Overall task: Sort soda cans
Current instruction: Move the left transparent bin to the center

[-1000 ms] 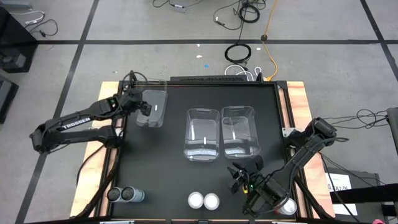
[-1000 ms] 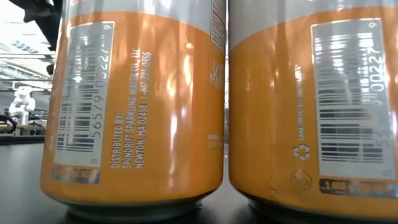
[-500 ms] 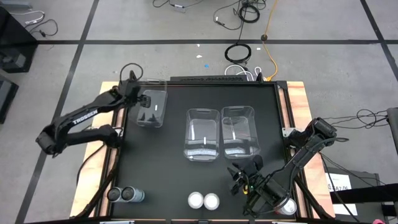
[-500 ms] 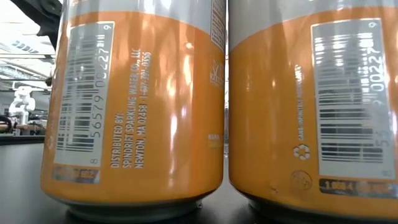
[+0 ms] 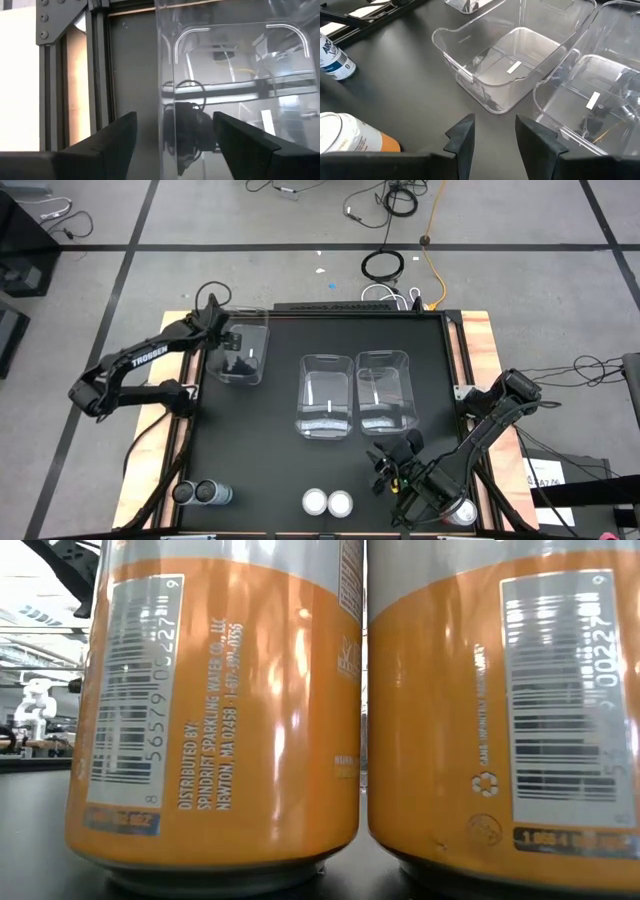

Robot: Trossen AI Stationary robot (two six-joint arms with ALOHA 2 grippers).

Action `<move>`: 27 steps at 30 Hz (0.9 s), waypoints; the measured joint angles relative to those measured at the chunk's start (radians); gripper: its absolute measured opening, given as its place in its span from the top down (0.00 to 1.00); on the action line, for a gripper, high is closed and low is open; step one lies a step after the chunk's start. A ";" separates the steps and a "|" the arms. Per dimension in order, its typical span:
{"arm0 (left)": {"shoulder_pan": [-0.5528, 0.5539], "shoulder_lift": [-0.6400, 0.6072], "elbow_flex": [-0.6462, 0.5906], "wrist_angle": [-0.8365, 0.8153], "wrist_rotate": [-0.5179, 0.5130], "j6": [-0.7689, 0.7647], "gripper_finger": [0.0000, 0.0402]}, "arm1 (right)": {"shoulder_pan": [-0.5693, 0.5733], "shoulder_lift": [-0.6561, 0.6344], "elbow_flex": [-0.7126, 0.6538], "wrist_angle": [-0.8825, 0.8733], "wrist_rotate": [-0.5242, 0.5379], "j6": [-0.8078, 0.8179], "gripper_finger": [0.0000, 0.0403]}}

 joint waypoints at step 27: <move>-0.117 -0.011 0.006 -0.113 0.080 -0.120 0.98 | 0.000 0.000 0.000 -0.005 0.008 -0.031 0.67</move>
